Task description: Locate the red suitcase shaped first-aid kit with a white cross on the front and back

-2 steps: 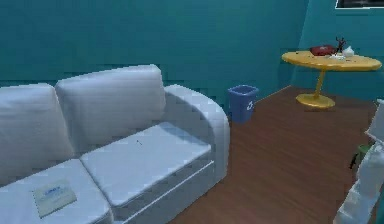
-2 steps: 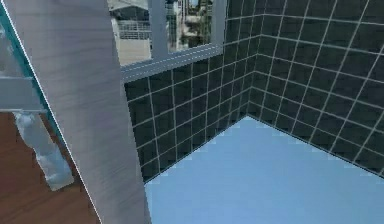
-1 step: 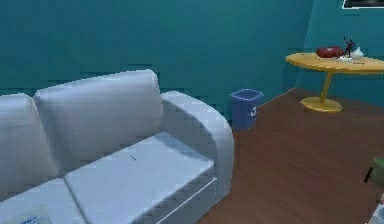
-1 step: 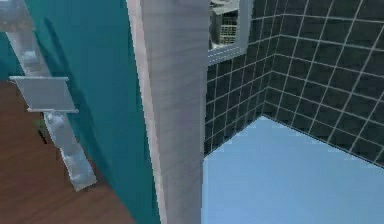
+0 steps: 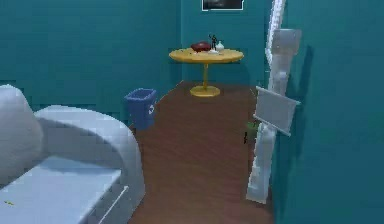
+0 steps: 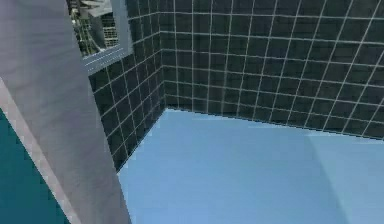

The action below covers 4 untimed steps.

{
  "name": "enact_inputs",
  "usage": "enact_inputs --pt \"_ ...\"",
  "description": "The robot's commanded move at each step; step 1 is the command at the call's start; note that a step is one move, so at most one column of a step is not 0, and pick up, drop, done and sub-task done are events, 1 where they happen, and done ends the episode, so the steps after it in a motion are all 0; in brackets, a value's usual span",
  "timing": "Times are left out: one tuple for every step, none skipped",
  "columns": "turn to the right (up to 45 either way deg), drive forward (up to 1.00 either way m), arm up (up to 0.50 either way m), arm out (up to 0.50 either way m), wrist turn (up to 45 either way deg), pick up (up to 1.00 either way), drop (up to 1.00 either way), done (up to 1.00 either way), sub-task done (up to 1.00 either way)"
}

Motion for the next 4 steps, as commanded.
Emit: enact_inputs --pt "0.0 1.00 0.00 0.00 0.0 0.00 0.00 0.00 0.00" --pt "9.0 0.00 0.00 0.00 0.0 0.00 0.00 0.00 0.00" --pt "0.0 0.30 0.00 0.00 0.0 0.00 0.00 0.00 0.00" --pt "0.0 1.00 0.00 0.00 0.0 0.00 0.00 0.00 0.00"
